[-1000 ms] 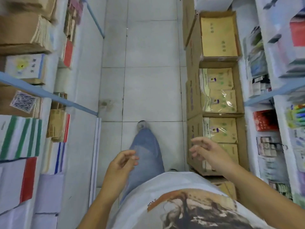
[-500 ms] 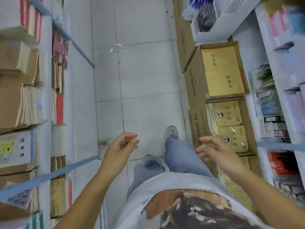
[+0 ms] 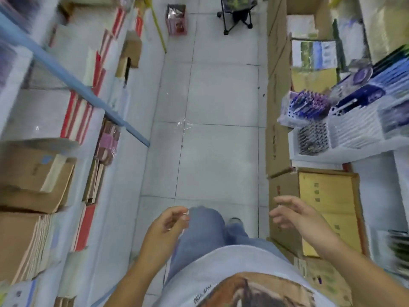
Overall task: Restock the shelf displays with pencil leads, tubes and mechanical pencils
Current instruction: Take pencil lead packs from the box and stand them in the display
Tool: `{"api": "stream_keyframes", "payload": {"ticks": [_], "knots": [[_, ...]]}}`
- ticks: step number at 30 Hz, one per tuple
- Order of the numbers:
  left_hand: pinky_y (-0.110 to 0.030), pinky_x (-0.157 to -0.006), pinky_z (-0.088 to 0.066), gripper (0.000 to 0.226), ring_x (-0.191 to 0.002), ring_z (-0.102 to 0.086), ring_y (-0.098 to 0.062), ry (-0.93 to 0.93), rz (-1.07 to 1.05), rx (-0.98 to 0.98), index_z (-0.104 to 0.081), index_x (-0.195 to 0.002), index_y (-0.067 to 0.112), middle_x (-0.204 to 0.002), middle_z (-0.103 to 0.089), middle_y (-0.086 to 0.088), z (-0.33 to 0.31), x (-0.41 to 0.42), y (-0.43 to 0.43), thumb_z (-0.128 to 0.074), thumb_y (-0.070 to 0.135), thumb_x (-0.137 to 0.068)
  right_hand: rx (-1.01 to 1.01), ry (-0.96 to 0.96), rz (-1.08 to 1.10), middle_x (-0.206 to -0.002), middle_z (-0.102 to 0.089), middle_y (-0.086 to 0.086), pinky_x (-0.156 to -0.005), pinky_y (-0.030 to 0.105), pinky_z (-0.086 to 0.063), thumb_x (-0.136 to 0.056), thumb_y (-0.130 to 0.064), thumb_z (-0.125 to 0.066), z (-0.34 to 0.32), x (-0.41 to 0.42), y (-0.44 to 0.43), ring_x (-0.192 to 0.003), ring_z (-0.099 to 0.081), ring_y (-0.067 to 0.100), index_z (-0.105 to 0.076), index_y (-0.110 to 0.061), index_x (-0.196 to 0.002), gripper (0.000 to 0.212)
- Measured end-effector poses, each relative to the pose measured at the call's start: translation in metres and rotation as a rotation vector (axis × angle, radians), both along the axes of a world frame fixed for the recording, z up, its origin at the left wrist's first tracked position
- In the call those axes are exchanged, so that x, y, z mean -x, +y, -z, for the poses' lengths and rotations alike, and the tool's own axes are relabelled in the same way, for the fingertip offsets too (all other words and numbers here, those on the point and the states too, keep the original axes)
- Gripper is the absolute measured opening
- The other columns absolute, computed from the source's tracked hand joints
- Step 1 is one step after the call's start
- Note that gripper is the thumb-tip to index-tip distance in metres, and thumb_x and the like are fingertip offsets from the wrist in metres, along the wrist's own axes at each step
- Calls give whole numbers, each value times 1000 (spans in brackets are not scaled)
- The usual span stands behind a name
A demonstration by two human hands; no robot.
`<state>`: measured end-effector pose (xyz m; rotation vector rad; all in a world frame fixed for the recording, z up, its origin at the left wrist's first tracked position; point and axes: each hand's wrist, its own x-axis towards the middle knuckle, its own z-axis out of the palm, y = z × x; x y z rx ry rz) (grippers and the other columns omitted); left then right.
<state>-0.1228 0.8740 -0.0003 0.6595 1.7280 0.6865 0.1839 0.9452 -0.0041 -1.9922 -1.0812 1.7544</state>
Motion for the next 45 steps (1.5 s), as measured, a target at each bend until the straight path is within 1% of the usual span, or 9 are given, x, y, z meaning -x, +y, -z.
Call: {"api": "stream_keyframes", "payload": {"ticks": [5,9,15,19,24,30,35,38,45], "knots": [[-32,-86,-54,15,-87,-73,-11,26,-38,12,-70,-102,25,-95,-77,7,21,31,125,-62,13,-97,-37,-1,-108,-92,-74,-4,-75,25,-54,-98,-17,-53,10,36,149,-82,-70,11,-61,-26,-111,18],[-33,-88,-54,18,-87,-73,-8,21,18,-16,-69,-102,27,-94,-76,9,42,62,247,-61,11,-97,-11,-1,-58,-93,-73,0,-79,29,-54,-97,-13,-52,23,70,247,-87,-69,19,-61,-22,-112,19],[-28,-86,-53,18,-89,-71,-7,7,174,-26,-69,-102,32,-96,-76,12,31,88,424,-62,16,-97,14,3,107,-89,-74,6,-74,32,-53,-97,-7,-52,11,87,382,-82,-67,24,-62,-18,-110,20],[-27,-86,-52,20,-91,-71,-8,3,242,-45,-70,-97,39,-98,-76,11,33,90,550,-64,20,-96,30,-30,187,-89,-74,6,-82,39,-53,-98,-7,-50,17,81,468,-88,-68,29,-62,-18,-110,20],[-33,-89,-53,18,-94,-71,-17,1,162,-77,-69,-100,29,-96,-76,7,42,82,691,-62,13,-97,54,-26,159,-92,-73,11,-79,35,-53,-97,-6,-52,35,68,612,-87,-68,29,-61,-14,-112,19],[-26,-87,-53,17,-90,-71,-9,-6,10,-44,-70,-101,29,-95,-75,9,28,84,806,-60,15,-97,6,-10,13,-88,-75,1,-83,36,-53,-95,-11,-55,11,80,804,-86,-69,23,-63,-21,-108,18],[-35,-89,-55,16,-86,-71,-5,24,-116,-6,-68,-103,26,-95,-75,12,32,117,879,-58,14,-99,-34,1,-165,-89,-75,-3,-78,30,-54,-96,-17,-54,9,129,943,-86,-70,18,-64,-25,-108,17],[-37,-92,-55,16,-85,-71,-5,37,-144,8,-67,-104,25,-94,-75,13,47,145,938,-58,14,-99,-52,-13,-253,-87,-74,-9,-74,26,-51,-97,-17,-53,20,166,1012,-81,-69,11,-63,-29,-106,18],[-32,-90,-54,15,-90,-71,-6,9,-97,-41,-68,-104,29,-97,-75,10,42,194,1092,-59,18,-98,-60,1,-195,-87,-74,-3,-71,25,-49,-96,-12,-54,21,219,1127,-79,-69,15,-63,-24,-108,20]]}}
